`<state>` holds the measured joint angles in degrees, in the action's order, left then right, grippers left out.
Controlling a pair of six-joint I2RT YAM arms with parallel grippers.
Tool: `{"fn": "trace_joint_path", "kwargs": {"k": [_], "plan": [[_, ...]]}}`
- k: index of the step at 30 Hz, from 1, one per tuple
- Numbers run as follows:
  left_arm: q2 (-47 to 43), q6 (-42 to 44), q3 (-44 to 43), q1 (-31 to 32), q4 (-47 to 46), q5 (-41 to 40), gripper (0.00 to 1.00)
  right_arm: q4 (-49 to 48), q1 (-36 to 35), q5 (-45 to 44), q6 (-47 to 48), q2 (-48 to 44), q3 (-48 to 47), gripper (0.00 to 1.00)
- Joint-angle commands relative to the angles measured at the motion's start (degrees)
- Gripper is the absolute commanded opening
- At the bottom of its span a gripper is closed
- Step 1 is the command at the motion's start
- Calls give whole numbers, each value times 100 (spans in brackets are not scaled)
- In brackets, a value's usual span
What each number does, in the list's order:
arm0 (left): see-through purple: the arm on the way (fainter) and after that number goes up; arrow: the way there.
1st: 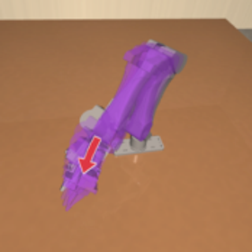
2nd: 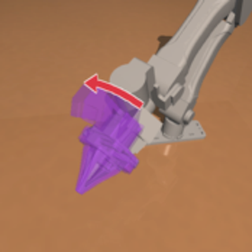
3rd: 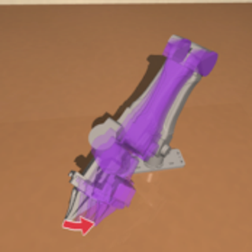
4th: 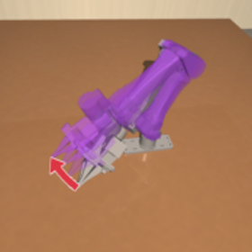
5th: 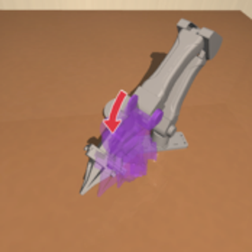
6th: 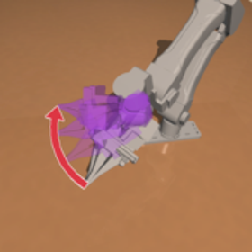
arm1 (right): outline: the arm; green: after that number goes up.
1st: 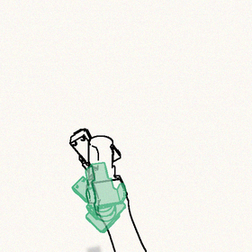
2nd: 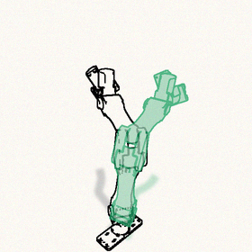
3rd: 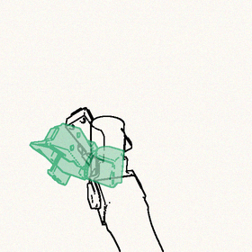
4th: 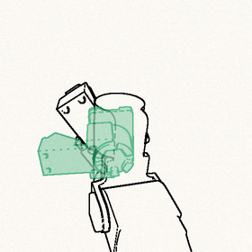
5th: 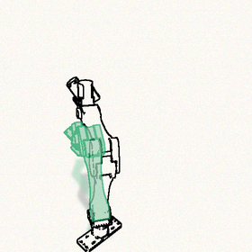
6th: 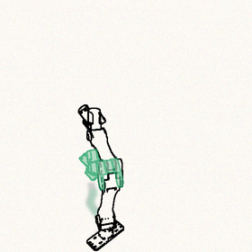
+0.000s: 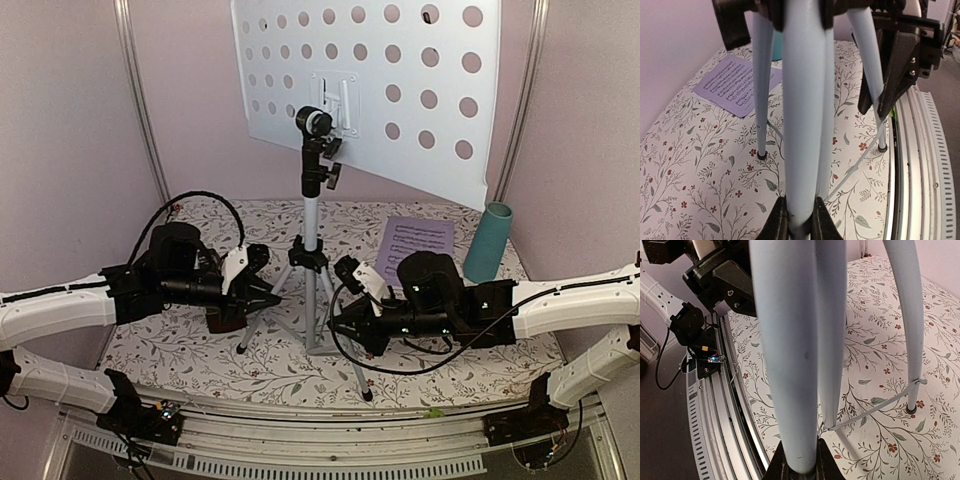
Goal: Set up the instrument practice props
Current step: Open the music stand at the center of the board.
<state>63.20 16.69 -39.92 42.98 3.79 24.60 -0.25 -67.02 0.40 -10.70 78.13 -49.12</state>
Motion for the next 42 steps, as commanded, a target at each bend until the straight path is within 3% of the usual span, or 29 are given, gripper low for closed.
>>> {"fn": "trace_joint_path", "kwargs": {"k": [1,7,16,27,34,42], "plan": [[-191,-132,232,-510,794,-1616,0,1845,218,-533,-557,117,339,0],[-135,-166,159,-511,673,-1619,1,1787,216,-474,-508,162,340,0],[-325,-354,85,-510,419,-1648,31,1799,209,-435,-441,348,182,0],[-596,-873,-311,-451,-83,-1350,47,1793,174,-410,-399,686,-66,0],[-380,-1624,-917,314,-951,-1721,58,1792,167,-443,-402,769,-127,0],[408,-1601,-1697,1146,-1387,-2132,63,1809,168,-478,-432,777,-142,0]]}}
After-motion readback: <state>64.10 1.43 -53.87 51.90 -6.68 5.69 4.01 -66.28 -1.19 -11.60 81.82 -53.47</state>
